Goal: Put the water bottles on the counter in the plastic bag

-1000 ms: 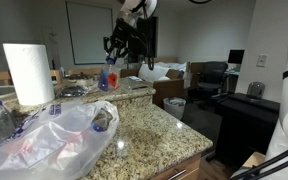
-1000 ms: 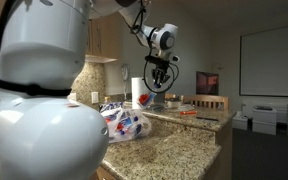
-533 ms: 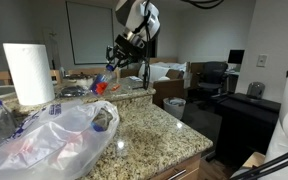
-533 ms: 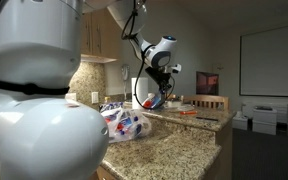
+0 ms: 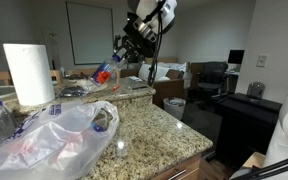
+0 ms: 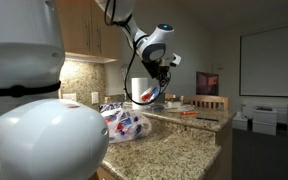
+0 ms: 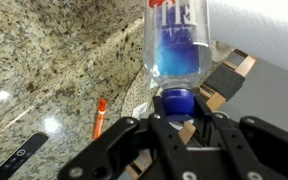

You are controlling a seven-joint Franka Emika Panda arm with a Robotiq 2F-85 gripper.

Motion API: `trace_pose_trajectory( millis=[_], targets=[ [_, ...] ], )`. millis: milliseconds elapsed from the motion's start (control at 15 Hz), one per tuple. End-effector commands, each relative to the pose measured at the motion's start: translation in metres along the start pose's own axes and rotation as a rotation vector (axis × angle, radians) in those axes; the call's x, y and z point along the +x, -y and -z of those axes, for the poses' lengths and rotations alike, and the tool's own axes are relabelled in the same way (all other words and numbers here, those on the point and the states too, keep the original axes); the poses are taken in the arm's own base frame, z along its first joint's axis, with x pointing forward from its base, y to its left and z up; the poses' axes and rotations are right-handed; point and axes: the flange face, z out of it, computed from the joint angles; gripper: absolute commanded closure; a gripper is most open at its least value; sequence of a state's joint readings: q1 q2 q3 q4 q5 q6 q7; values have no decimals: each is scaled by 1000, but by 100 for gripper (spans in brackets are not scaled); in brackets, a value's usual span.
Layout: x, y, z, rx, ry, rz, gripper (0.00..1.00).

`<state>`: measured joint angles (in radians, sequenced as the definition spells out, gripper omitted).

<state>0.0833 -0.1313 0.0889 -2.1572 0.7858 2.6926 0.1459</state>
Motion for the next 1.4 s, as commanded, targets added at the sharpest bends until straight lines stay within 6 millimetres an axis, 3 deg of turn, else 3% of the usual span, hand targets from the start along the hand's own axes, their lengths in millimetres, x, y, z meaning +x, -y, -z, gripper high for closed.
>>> trace_pose_trajectory(
  millis=[0,200,733,933,1333],
  targets=[
    [-2,-21,-13,8,47,-24,88],
    [-15,-46,-29,46,117,-72,87],
    [-82,-106,-53,48,186,-156,87],
    [-110,-103,-65,105,246,-173,87],
    [-176,-67,-108,170,388,-167,87]
  ],
)
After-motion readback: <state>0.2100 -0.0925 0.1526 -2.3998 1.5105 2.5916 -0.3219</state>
